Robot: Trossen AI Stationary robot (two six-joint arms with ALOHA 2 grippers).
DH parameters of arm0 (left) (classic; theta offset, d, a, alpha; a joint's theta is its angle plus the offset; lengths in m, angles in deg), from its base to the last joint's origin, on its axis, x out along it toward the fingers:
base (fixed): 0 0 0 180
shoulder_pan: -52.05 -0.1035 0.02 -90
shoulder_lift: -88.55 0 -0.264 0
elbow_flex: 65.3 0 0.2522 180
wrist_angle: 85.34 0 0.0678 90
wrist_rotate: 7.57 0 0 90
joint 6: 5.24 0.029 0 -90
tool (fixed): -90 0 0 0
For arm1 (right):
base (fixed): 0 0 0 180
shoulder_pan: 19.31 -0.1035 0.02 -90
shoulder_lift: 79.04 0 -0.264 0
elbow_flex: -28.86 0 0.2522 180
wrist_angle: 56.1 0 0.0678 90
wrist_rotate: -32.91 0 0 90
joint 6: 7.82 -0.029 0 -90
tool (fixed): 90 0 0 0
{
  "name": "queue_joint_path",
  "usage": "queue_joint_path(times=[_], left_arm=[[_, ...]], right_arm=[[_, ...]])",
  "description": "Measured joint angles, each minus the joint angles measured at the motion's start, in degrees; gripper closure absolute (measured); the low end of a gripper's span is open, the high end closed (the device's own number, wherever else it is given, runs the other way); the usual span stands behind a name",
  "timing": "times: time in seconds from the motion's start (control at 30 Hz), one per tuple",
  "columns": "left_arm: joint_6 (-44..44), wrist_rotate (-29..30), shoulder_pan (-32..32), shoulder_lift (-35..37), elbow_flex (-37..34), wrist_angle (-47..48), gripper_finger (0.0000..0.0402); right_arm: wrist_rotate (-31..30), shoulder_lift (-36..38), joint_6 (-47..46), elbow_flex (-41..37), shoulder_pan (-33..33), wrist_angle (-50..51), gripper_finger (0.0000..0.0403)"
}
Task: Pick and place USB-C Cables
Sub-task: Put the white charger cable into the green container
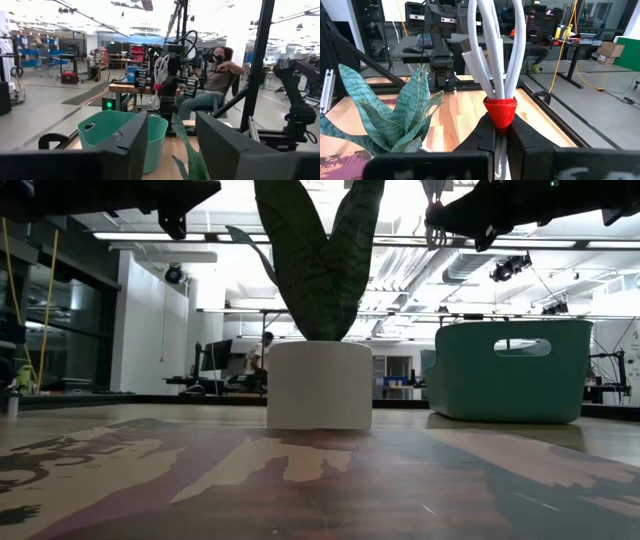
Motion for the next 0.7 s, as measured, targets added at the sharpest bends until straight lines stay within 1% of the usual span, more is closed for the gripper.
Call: queue_joint_path(times=[0.13,0.3,0.57,0.63,0.7], left_arm=[[-1.2,0.0,0.0,0.0,0.0,2.2,0.0265],[-1.2,0.0,0.0,0.0,0.0,3.1,0.0252],[-1.2,0.0,0.0,0.0,0.0,2.9,0.0203],[-1.2,0.7,0.0,-0.2,0.0,1.7,0.0186],[-1.4,0.9,0.0,-1.9,0.0,-0.8,0.017]], right_arm=[[0.0,0.0,0.4,0.0,0.0,0.0,0.0402],[0.0,0.0,0.8,0.0,0.0,-0.1,0.0402],[-0.1,0.0,0.2,0.0,0.0,-0.1,0.0397],[-0.1,0.0,0.1,0.0,0.0,-0.5,0.0399],[-0.1,0.0,0.1,0.0,0.2,-1.6,0.04]])
